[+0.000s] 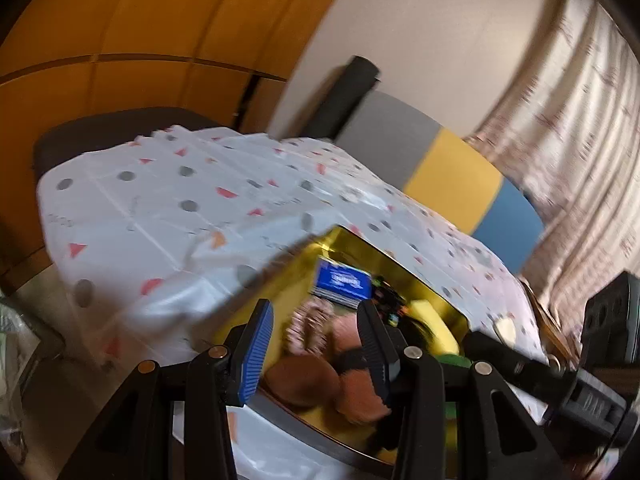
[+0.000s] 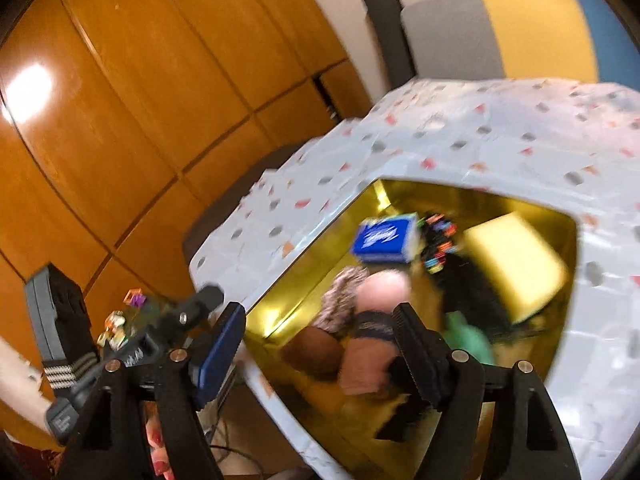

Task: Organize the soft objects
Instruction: 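Carry the brown makeup sponge into the gold tray and open the right tool, then move the right tool back toward the white sponge and cream cloth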

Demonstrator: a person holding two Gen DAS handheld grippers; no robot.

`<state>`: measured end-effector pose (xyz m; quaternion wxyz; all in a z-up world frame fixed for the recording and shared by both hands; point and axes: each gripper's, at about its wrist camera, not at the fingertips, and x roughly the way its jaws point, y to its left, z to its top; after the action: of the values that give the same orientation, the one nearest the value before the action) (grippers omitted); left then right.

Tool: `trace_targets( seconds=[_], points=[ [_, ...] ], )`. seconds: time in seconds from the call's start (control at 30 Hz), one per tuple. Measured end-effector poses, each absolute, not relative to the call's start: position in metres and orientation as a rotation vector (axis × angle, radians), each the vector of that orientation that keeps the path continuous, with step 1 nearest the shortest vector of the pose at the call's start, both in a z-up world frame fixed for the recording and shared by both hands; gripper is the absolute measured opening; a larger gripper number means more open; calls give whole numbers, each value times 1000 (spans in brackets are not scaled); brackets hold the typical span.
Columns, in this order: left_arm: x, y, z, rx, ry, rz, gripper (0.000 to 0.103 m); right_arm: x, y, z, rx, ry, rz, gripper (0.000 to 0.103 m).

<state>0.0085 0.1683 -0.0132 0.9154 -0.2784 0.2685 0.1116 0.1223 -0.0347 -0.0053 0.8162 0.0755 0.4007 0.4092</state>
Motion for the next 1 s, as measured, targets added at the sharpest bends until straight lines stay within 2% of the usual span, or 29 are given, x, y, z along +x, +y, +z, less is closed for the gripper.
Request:
trace_targets(
  seconds=[0.2,0.5,0.87,1.0],
  points=[
    [11,132,-4,-496,538,72,44,141,-97,-7,177,842,721,79],
    [16,53,16,-357,557,-134,44,173,-201,-47,136,931,490,79],
    [70,-64,34,-218,698,-360,45,240,-336,-55,82,930,233,79],
    [104,-110,25,-190,785,-402,52,257,-380,-63,148,931,142,79]
  ],
)
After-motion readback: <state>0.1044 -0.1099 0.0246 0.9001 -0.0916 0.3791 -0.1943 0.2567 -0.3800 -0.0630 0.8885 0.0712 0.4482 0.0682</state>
